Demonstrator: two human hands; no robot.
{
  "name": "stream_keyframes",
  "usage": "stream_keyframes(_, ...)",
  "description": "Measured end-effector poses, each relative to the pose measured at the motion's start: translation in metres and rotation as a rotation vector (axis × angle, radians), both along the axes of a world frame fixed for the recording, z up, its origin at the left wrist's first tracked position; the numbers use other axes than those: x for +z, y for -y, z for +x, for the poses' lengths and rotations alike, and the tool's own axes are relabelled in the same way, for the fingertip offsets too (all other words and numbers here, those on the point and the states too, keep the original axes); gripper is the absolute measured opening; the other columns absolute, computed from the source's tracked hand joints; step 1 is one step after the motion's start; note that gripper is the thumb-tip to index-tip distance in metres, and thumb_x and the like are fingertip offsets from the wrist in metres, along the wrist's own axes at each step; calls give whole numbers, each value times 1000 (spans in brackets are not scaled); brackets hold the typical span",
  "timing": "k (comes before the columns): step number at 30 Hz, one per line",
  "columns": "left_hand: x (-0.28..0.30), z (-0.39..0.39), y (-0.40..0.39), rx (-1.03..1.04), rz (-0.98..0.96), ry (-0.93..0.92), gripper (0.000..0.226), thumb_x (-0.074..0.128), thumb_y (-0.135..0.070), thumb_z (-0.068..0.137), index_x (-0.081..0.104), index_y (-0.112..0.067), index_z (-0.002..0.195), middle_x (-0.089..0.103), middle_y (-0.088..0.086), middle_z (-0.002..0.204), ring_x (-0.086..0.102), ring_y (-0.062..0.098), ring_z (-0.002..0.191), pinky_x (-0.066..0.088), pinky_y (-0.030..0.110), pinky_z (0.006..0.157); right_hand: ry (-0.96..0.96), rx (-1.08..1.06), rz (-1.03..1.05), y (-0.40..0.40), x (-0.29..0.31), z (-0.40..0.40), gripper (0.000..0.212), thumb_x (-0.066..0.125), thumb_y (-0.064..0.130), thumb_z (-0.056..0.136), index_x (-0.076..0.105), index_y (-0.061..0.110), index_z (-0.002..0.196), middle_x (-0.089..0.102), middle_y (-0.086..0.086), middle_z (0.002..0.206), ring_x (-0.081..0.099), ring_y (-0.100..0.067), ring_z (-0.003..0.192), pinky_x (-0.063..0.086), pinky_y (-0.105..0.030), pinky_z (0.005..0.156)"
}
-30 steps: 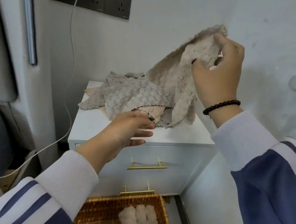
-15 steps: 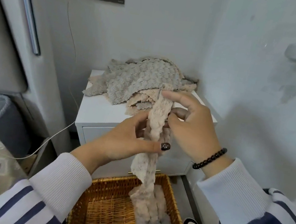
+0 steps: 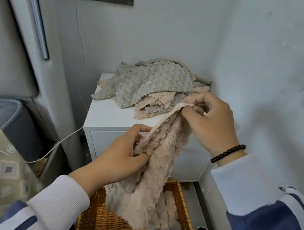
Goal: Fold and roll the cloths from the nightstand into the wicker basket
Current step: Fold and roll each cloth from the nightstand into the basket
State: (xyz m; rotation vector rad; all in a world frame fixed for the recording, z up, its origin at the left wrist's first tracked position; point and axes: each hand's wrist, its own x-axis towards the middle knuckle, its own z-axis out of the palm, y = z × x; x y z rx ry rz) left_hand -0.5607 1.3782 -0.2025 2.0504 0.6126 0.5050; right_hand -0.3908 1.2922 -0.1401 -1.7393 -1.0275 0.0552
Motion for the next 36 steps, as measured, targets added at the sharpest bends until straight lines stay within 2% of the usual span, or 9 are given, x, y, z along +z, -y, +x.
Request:
stream_keyframes(5,-9,-4,-22,3,117,-111,35,48,-11,95,53,-40,115,52,-7,53,40,4,45,32,17,48,-30,-36,-105,-1,-3,19,13,62,16,87,57,26,80,62,11,87,50,1,68,42,-20,65)
stream_keyframes(9,-1,0,-30,100,-96,-9,31,54,-9,94,63,-33,75,61,-12,59,53,4,54,42,21,55,-192,-55,-58,-2,-4,29,8,60,17,91,63,19,98,61,7,84,46,3,43,40,-16,48)
stream_keyframes(12,11,0,-28,135,-565,186,10,65,-21,80,70,-13,83,74,5,75,68,21,69,56,27,64,-655,-18,83,-3,-1,35,17,65,13,87,67,10,103,71,-10,84,68,-19,70,56,-29,67)
stream_keyframes(14,20,-4,-26,121,-805,290,34,60,-32,76,71,-9,99,75,13,95,72,27,84,59,36,76,-1057,148,202,-6,-1,38,25,66,16,86,65,4,108,66,-25,99,67,-32,87,57,-42,80)
stream_keyframes(18,32,-11,-21,32,-1040,475,42,47,-37,88,75,-10,104,72,13,110,70,26,100,58,43,84,-1404,370,196,-14,-17,29,46,66,39,82,68,6,113,53,-18,138,44,-36,132,29,-50,114)
stream_keyframes(23,28,-29,-31,10,-1311,624,60,34,-49,100,65,-2,120,58,22,131,57,36,120,52,51,90,-1356,628,-172,-27,-42,-13,52,67,23,79,59,5,128,55,-20,129,52,-36,120,35,-48,109)
stream_keyframes(27,21,-35,-37,79,-1333,622,65,41,-56,93,64,-3,122,60,24,127,60,40,115,47,60,93,-1385,392,-146,-37,-51,-15,13,63,12,81,71,8,91,50,-8,93,45,-20,75,39,-32,70)
stream_keyframes(31,21,-32,-34,173,-1283,408,54,47,-46,91,74,-1,103,68,21,114,68,36,100,52,55,88,-1374,302,-51,-35,-45,4,20,58,9,85,68,4,69,58,-10,71,55,-19,60,48,-28,59)
stream_keyframes(36,16,-29,-35,259,-1188,230,41,63,-27,78,71,-3,110,70,18,110,69,32,95,53,43,90,-1215,280,-95,-37,-48,11,19,61,20,89,73,5,89,68,-14,92,61,-31,82,48,-38,79)
